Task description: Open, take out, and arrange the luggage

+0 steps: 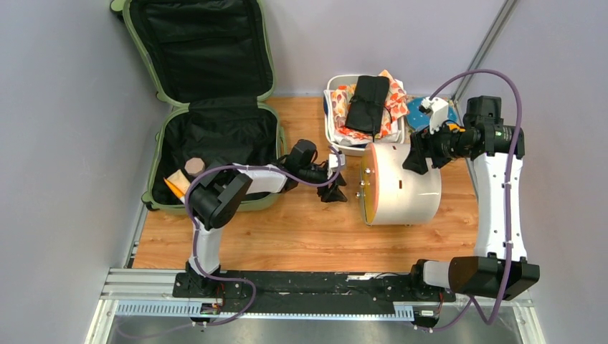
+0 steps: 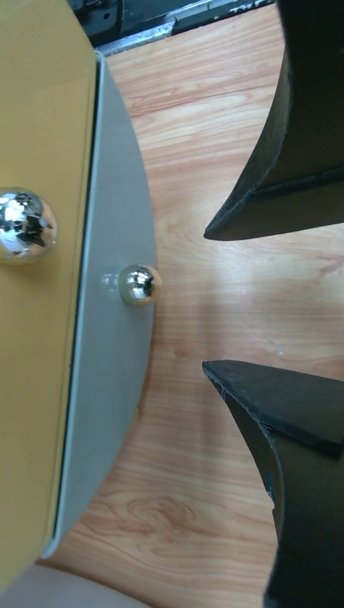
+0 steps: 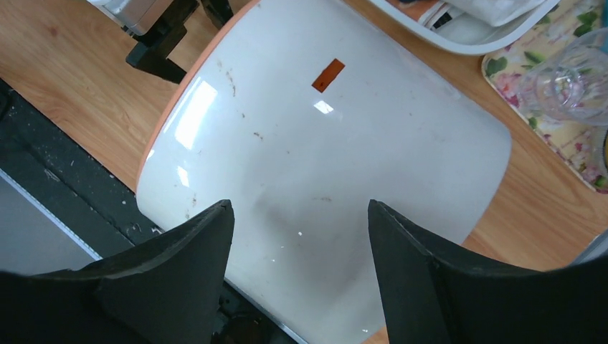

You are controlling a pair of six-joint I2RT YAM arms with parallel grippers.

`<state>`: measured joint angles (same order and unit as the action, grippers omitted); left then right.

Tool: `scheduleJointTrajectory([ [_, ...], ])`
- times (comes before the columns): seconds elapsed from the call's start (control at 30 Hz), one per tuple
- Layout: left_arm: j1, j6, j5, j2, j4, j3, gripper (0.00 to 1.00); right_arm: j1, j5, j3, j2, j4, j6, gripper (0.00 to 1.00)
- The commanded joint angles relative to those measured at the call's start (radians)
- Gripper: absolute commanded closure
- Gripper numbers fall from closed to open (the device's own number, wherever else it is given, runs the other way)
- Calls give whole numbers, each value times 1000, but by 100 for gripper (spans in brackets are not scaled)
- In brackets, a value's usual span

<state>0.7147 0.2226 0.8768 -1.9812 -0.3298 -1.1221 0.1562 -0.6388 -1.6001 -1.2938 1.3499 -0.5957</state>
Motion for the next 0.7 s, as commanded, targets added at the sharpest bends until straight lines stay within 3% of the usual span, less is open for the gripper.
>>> scheduleJointTrajectory([
  [0.0,35,-45,33,-30,-123,-53,33,-18,47,35,11,72,-24,29],
  [0.23,57,-153,-15,-56,-184,-53,43,-30,85,60,-2,74,-49,30],
  [0.67,77,-192,-81,-103,-173,-102,50,-33,91,74,-6,61,-41,31],
])
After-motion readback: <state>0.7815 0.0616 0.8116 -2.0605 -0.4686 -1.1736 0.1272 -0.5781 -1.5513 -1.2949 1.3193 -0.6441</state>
